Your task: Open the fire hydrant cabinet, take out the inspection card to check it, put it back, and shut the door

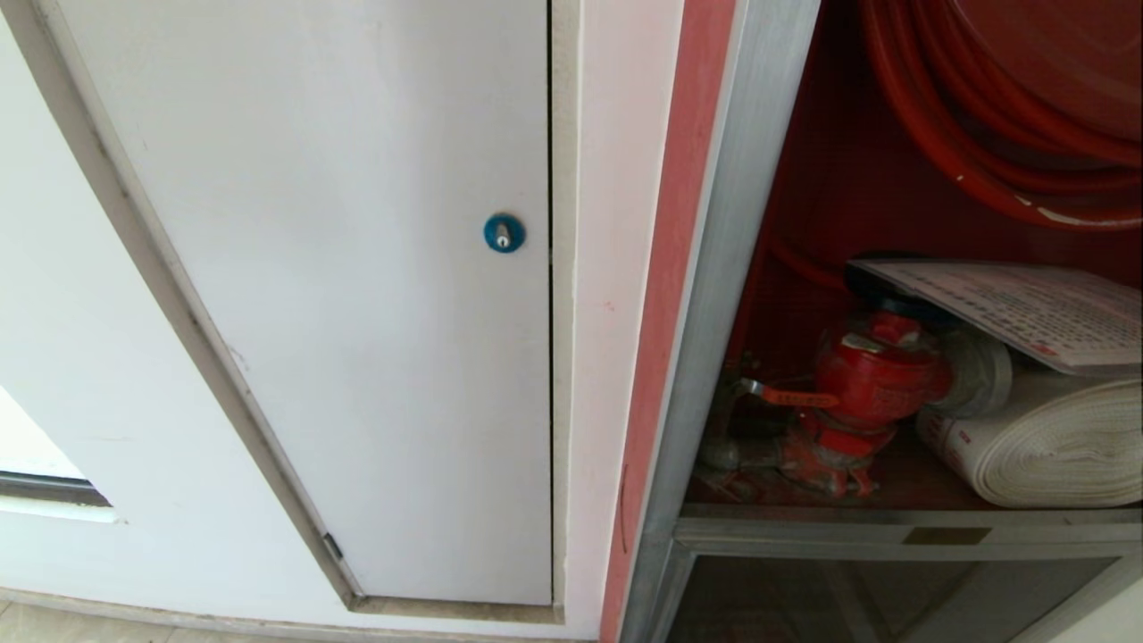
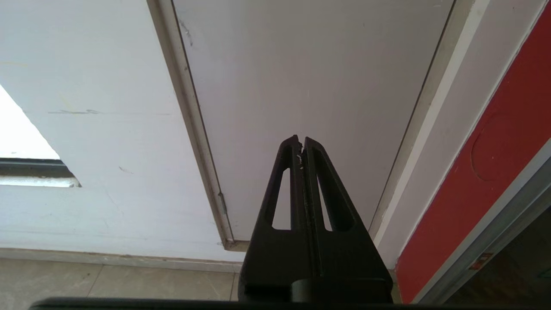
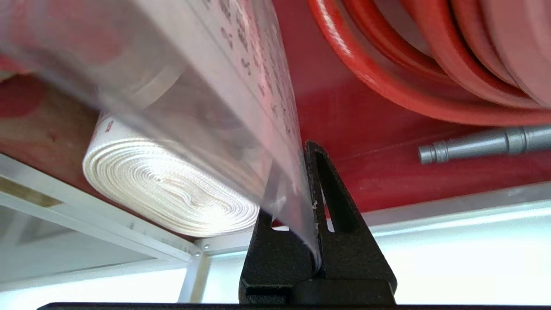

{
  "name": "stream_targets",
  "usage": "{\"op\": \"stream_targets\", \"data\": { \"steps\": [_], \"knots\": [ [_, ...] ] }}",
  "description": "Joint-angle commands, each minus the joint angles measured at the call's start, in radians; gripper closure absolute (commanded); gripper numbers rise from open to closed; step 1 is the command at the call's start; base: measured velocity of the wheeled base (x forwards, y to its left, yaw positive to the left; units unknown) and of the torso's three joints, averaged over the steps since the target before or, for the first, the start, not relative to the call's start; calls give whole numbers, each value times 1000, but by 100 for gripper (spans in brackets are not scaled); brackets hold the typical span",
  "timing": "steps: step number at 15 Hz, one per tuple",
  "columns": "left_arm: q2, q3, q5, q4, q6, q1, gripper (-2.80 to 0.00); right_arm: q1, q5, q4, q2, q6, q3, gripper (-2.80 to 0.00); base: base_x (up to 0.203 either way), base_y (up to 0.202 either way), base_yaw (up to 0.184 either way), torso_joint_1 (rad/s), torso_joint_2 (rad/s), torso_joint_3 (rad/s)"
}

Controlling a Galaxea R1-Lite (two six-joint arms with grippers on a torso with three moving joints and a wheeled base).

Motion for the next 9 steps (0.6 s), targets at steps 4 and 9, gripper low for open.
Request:
{"op": "stream_targets", "data": {
  "steps": [4, 9],
  "knots": [
    [1, 20, -1, -1, 0, 0, 0, 0, 3, 19, -56, 47, 1, 0, 0, 0, 0, 0, 0, 0],
    [1, 20, 0, -1, 0, 0, 0, 0, 11, 25, -91, 68, 6, 0, 0, 0, 0, 0, 0, 0]
  ]
}}
